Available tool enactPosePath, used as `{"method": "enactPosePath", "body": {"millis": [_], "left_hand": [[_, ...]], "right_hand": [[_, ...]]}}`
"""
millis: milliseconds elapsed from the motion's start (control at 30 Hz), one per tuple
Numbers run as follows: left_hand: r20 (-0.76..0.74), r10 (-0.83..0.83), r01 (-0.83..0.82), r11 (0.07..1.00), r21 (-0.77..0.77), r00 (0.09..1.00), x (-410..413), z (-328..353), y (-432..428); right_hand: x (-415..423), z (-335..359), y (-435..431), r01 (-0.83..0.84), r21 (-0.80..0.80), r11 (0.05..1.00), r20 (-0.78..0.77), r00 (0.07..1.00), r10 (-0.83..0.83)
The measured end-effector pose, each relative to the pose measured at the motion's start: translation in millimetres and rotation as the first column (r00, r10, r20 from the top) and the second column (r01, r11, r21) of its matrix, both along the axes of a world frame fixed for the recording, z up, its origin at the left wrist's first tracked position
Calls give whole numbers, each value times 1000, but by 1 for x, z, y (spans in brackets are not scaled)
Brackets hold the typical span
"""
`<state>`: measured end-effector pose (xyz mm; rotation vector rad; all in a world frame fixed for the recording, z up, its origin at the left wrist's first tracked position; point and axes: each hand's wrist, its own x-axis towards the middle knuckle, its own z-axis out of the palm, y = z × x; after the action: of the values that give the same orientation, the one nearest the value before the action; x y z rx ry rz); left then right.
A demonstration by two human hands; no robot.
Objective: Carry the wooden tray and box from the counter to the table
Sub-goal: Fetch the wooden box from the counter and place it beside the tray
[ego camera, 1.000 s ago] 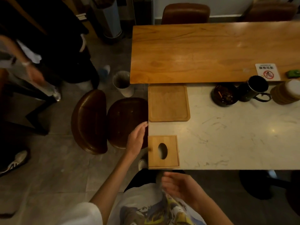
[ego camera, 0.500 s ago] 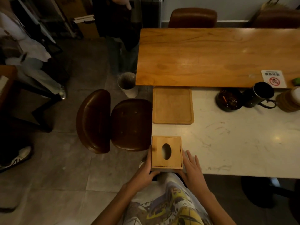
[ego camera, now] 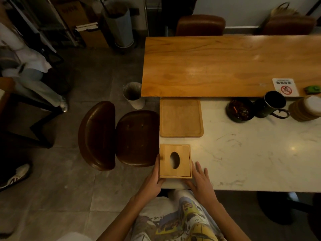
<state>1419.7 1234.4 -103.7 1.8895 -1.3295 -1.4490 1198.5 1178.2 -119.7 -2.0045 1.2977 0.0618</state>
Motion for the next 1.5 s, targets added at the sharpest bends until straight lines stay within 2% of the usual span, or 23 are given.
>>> {"method": "enactPosePath", "body": {"millis": [300, 633, 967, 1500], "left_hand": [[-48, 61, -61, 998, 8, 997, 2, 2, -1], [-8, 9, -8, 1000, 17, 1000, 5, 3, -1], [-40, 40, -40, 999, 13, 998, 6, 7, 1], [-33, 75, -77, 995, -59, 997, 3, -2, -1]], "right_hand": [[2, 3, -1, 42, 8, 999, 12, 999, -42], [6, 8, 0, 56, -12, 998, 4, 998, -56], [7, 8, -2, 44, -16, 999, -42, 998, -44], [3, 1, 3, 64, -44, 997, 37, 997, -62]]}}
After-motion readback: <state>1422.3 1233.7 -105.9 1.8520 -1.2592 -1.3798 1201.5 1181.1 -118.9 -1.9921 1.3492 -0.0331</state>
